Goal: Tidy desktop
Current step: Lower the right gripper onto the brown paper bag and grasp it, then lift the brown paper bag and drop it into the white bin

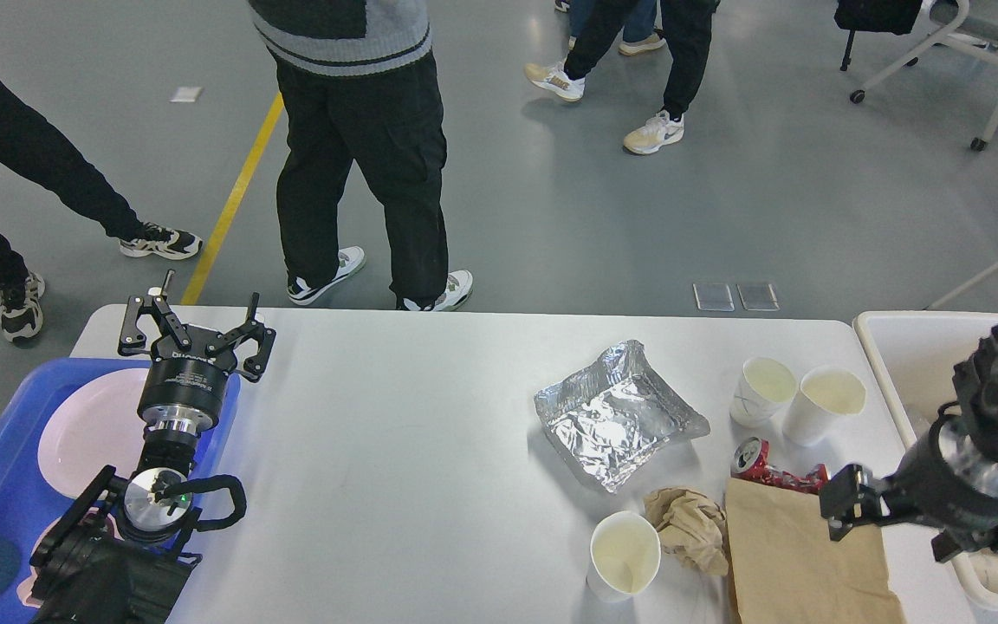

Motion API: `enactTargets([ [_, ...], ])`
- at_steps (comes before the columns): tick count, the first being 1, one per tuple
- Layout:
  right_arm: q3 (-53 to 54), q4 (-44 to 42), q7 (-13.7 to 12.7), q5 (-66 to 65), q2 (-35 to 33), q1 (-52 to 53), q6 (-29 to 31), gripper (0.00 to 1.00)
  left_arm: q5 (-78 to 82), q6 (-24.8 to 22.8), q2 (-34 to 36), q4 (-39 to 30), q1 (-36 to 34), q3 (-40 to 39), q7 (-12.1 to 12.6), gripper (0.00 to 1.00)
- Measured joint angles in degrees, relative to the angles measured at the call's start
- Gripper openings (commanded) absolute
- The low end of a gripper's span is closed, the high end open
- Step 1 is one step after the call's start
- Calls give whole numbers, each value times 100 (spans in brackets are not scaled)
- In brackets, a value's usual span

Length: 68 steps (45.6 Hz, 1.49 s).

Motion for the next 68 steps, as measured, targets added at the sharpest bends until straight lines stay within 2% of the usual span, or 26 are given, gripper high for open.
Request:
enactTargets([
  [4, 14, -114, 281, -121, 61, -615, -704, 100, -1, 0, 0, 0, 0, 0, 0, 96],
  [10, 47, -357, 698, -160, 150, -1249, -1092, 100, 0, -3, 0, 0, 0, 0, 0, 96],
  [20, 183, -958, 742, -116, 198, -2138, -1680, 100, 0, -9, 0, 1, 0, 0, 0, 96],
  [31, 259, -1197, 732, -93, 341, -2771, -1859, 100, 0, -9, 0, 1, 0, 0, 0, 96],
  [33, 286, -1244, 731, -77, 382, -2887, -1943, 94, 0, -9, 0, 1, -1, 0, 0, 96],
  [36, 315, -1285, 731, -65, 411, -3032, -2119, 75, 1, -9, 0, 1, -1, 0, 0, 96],
  [41, 329, -1310, 729, -61, 420, -3167, -2374, 23, 2, -9, 0, 1, -3, 0, 0, 96],
  [42, 329, -1309, 728, -59, 417, -3181, -2396, 4, 2, -9, 0, 1, -4, 0, 0, 96],
  [43, 328, -1309, 724, -51, 392, -3205, -2427, 0, 2, -9, 0, 1, -4, 0, 0, 96],
  [68, 325, -1153, 694, -7, 397, -3203, -2424, 0, 2, -9, 0, 1, -8, 0, 0, 96],
])
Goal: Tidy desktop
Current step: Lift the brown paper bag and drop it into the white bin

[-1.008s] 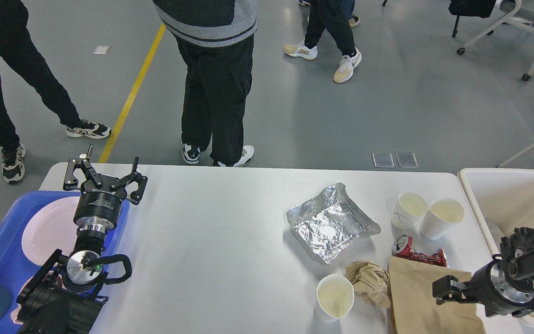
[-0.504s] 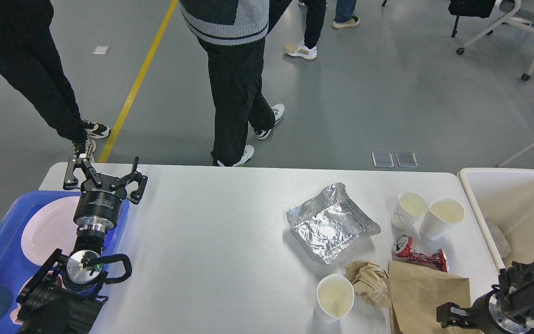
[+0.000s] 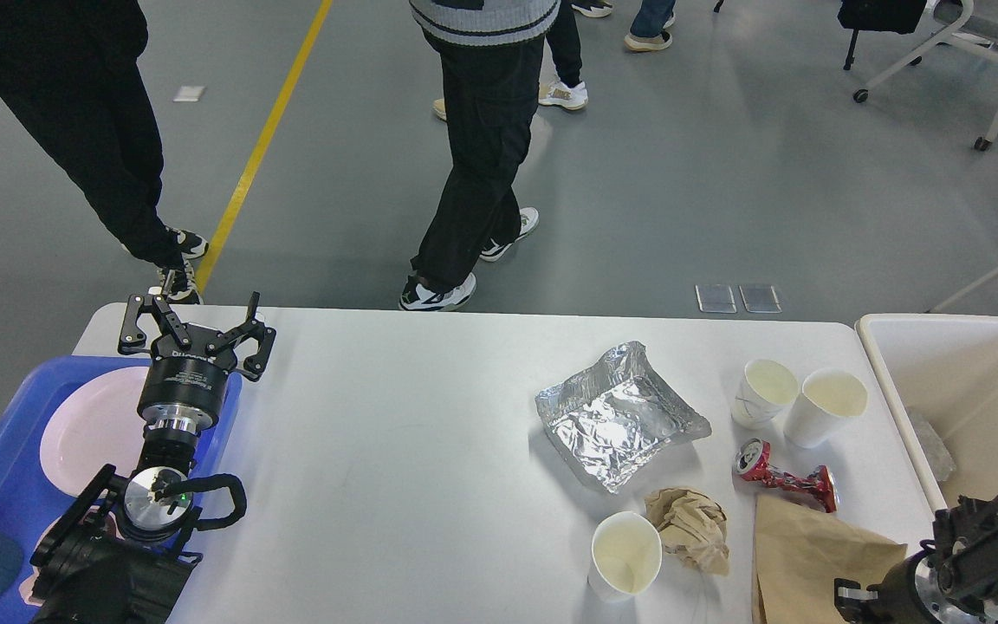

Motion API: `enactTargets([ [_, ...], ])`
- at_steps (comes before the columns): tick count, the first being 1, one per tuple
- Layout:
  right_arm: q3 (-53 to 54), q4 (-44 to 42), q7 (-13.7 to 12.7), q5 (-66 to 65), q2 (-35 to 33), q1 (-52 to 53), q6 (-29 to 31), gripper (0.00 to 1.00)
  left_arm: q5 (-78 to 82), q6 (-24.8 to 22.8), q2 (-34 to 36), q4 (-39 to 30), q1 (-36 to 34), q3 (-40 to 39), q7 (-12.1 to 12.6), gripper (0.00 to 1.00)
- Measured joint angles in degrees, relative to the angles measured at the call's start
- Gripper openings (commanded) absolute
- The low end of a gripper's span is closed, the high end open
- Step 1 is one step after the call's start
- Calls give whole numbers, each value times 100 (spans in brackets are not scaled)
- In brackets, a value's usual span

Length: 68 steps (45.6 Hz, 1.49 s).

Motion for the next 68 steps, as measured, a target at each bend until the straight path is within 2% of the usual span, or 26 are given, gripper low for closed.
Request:
enactTargets([
  [14, 0, 131, 0, 0, -25, 70, 16, 0, 0, -5, 0, 0, 4, 0, 0, 96],
  [20, -39, 498, -1, 1, -273, 540, 354, 0, -1, -6, 0, 0, 4, 0, 0, 96],
  [26, -167, 968, -2, 7, -768, 1629, 1404, 0, 0, -7, 0, 0, 4, 0, 0, 96],
  [32, -451, 1091, -1, 17, -1117, 2856, 2647, 0, -2, -8, 0, 0, 3, 0, 0, 96],
  [36, -774, 1104, -1, 72, -1191, 3650, 3275, 0, -2, -8, 0, -1, 3, 0, 0, 96],
  [43, -1313, 1104, 6, 199, -1159, 4963, 4226, 0, -3, -8, 0, -1, 4, 0, 0, 96],
  [49, -1718, 1103, 6, 263, -1064, 5919, 4787, 0, -2, -8, 0, -1, 4, 0, 0, 96],
  [58, -2349, 1115, -18, 562, -814, 7122, 4952, 0, -2, -8, 0, -1, 4, 0, 0, 96],
  [68, -2509, 1124, -61, 658, -701, 7404, 4858, 0, -2, -8, 0, -1, 4, 0, 0, 96],
])
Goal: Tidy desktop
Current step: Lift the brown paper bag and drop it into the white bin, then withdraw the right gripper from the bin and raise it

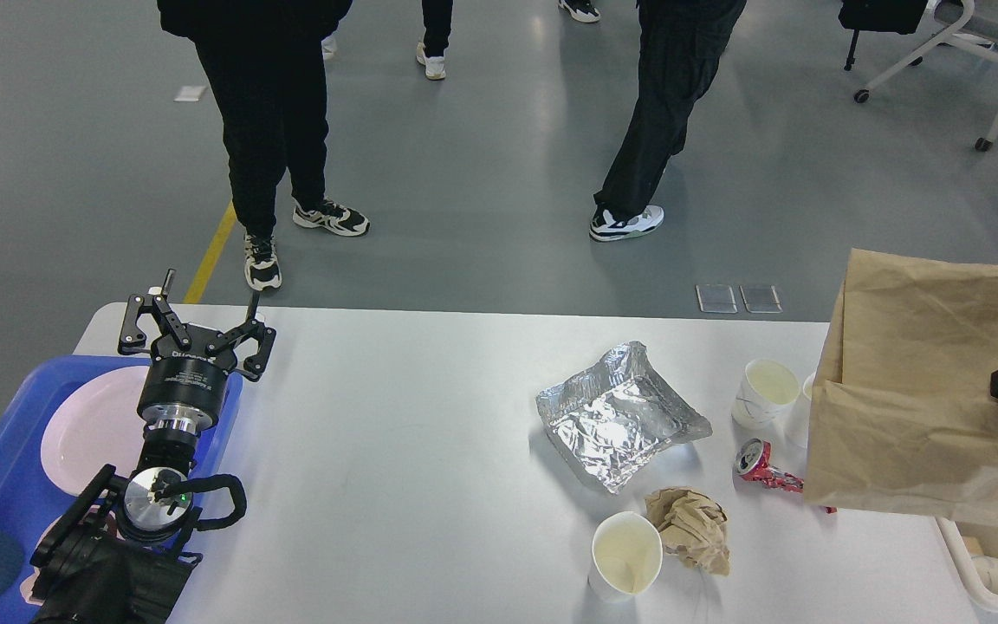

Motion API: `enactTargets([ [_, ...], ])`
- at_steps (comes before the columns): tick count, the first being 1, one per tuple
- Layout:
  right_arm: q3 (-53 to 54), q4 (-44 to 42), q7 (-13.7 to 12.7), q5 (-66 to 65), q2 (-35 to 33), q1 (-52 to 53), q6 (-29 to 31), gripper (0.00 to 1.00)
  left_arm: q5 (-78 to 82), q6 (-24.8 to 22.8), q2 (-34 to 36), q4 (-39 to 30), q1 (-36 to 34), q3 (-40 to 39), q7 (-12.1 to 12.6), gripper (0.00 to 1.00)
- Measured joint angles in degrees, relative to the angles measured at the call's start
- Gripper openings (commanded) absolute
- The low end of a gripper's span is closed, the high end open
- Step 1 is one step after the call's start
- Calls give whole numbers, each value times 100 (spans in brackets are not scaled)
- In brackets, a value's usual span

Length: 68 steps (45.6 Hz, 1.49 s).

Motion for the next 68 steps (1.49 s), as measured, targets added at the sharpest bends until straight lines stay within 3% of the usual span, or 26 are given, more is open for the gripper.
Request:
enactTargets([
  [8, -69, -291, 0, 38, -117, -263, -334, 0, 0, 0, 0, 0, 0, 0, 0, 96],
  [14, -181, -1076, -9, 354, -391, -1148, -855, 0, 2, 0, 0, 0, 0, 0, 0, 96],
  [25, 325, -3102, -2, 789, -1139, -3444, -1656, 0, 2, 0, 0, 0, 0, 0, 0, 96],
  [38, 2316, -5193, -23, 802, -1333, -6838, -3179, 0, 2, 0, 0, 0, 2, 0, 0, 96],
  [44, 3318, -6188, -35, 865, -1220, -8253, -3729, 0, 2, 1, 0, 0, 3, 0, 0, 96],
  [53, 4566, -7649, -37, 1058, -365, -10555, -5259, 0, 2, 1, 0, 0, 3, 0, 0, 96],
  [60, 5020, -8610, -37, 1082, 429, -11605, -5559, 0, 2, 2, 0, 0, 3, 0, 0, 96],
  [68, 5108, -8921, -87, 1083, 825, -11954, -5617, 0, 1, 2, 0, 0, 3, 0, 0, 96],
])
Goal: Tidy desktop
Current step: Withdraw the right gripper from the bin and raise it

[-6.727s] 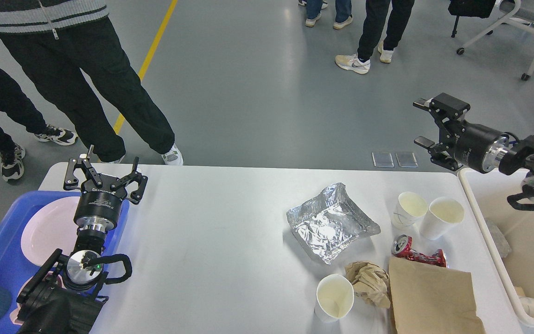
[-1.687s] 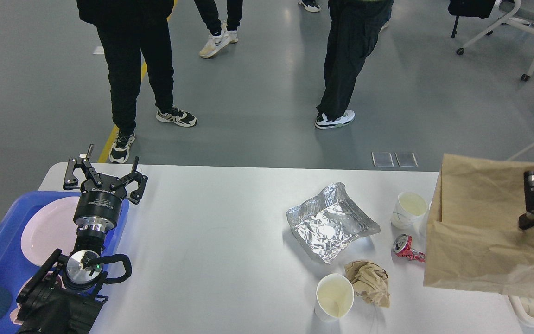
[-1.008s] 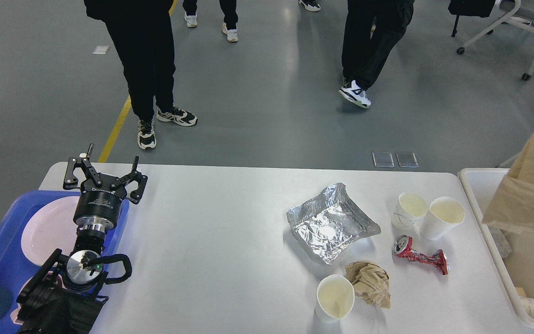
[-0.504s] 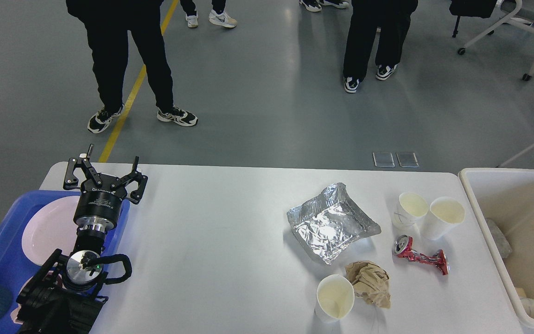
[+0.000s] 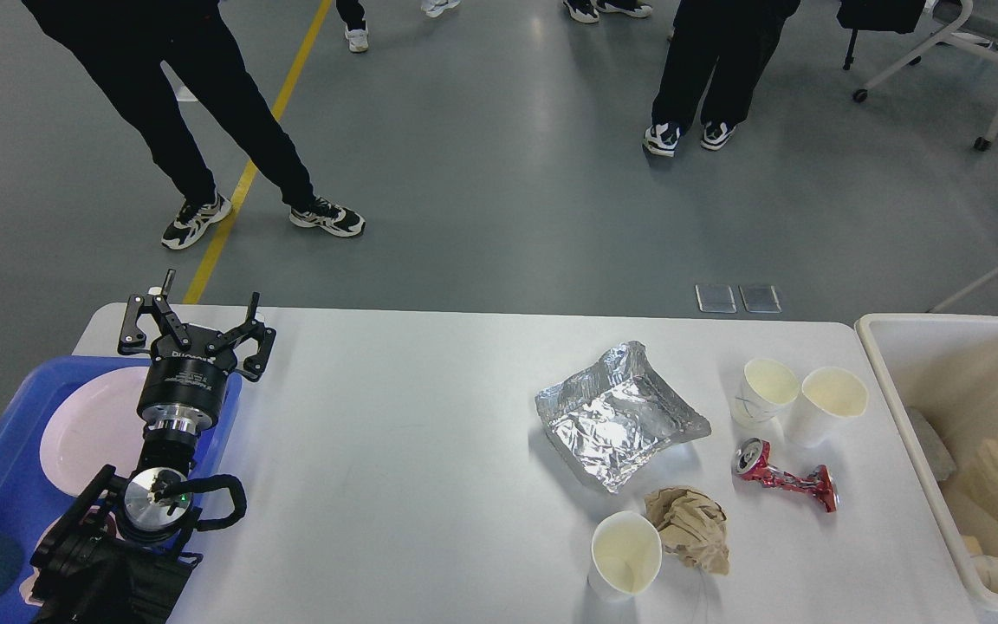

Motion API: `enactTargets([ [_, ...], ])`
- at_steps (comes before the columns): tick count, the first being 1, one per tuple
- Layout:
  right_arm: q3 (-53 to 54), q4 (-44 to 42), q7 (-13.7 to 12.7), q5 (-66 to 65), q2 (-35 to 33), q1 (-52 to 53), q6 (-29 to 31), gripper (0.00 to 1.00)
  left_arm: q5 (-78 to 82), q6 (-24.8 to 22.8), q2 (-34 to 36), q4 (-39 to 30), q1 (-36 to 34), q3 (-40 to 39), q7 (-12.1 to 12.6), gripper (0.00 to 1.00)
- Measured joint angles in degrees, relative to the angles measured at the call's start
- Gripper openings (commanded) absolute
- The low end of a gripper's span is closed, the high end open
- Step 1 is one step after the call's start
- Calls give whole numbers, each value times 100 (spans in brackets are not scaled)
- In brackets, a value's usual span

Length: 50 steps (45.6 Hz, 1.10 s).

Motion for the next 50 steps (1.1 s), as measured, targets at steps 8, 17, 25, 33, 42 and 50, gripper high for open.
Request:
enactTargets([
  [8, 9, -7, -15, 0, 171, -116, -35, 0, -1, 0, 0, 0, 0, 0, 0, 96],
  [17, 11, -7, -17, 0, 211, -170, -45, 71, -2, 0, 0, 0, 0, 0, 0, 96],
  [25, -9, -5, -12, 0, 222, -173, -80, 100, -1, 0, 0, 0, 0, 0, 0, 96],
  [33, -15, 55, 0, -10, 263, -162, -129, 100, -1, 0, 0, 0, 0, 0, 0, 96],
  [42, -15, 64, 18, -9, 268, -66, -42, 100, -1, 0, 0, 0, 0, 0, 0, 96],
  [50, 4, 274, 16, -3, 72, 560, 599, 100, -1, 0, 0, 0, 0, 0, 0, 96],
])
